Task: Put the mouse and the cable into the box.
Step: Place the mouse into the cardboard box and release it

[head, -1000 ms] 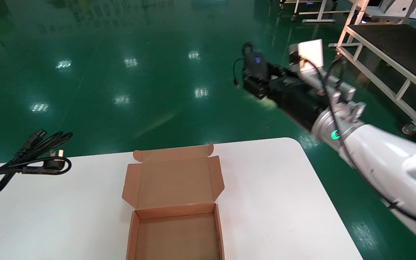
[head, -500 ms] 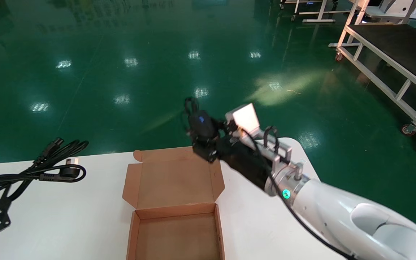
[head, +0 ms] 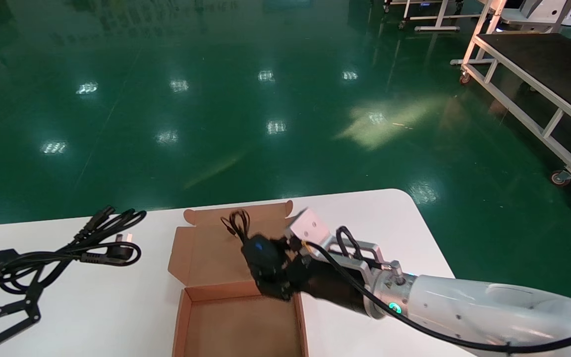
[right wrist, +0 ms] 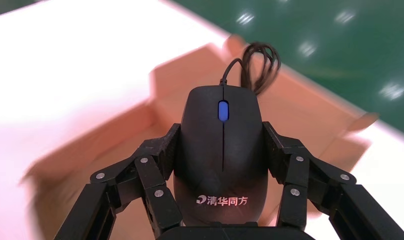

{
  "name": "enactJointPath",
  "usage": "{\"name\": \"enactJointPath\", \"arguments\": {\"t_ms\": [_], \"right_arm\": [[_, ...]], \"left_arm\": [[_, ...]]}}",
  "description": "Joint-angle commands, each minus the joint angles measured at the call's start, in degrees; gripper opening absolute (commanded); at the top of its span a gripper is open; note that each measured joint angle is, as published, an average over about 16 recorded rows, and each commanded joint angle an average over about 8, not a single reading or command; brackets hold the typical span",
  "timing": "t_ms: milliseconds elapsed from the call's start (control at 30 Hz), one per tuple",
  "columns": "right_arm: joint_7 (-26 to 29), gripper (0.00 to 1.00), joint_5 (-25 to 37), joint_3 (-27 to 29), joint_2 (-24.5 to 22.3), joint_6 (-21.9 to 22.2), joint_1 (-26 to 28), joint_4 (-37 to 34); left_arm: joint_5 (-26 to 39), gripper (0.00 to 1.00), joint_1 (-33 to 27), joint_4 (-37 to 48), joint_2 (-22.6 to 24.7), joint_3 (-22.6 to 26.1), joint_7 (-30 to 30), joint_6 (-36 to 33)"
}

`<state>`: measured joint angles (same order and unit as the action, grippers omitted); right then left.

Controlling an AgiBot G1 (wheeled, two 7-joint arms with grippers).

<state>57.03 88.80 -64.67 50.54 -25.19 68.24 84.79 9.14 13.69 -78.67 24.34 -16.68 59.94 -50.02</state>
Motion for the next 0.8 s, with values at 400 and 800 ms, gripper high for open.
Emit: {"name": "enactJointPath", "arguments": {"t_ms": [400,800], "right_arm": [[-22.9,0.0,-26.3,-3.5,-6.9,-13.5,2.7,0.0],[-29.4,0.0,-32.8,-5.1,-8.7,-17.6,3.0,0.0]], "left_arm": [[1.8,0.0,-3.9,-0.1,-1.4,7.2,-3.2,0.3],[3.9,0.0,-9.2,-0.2,-2.5,14.7,-6.6,-0.7]]}}
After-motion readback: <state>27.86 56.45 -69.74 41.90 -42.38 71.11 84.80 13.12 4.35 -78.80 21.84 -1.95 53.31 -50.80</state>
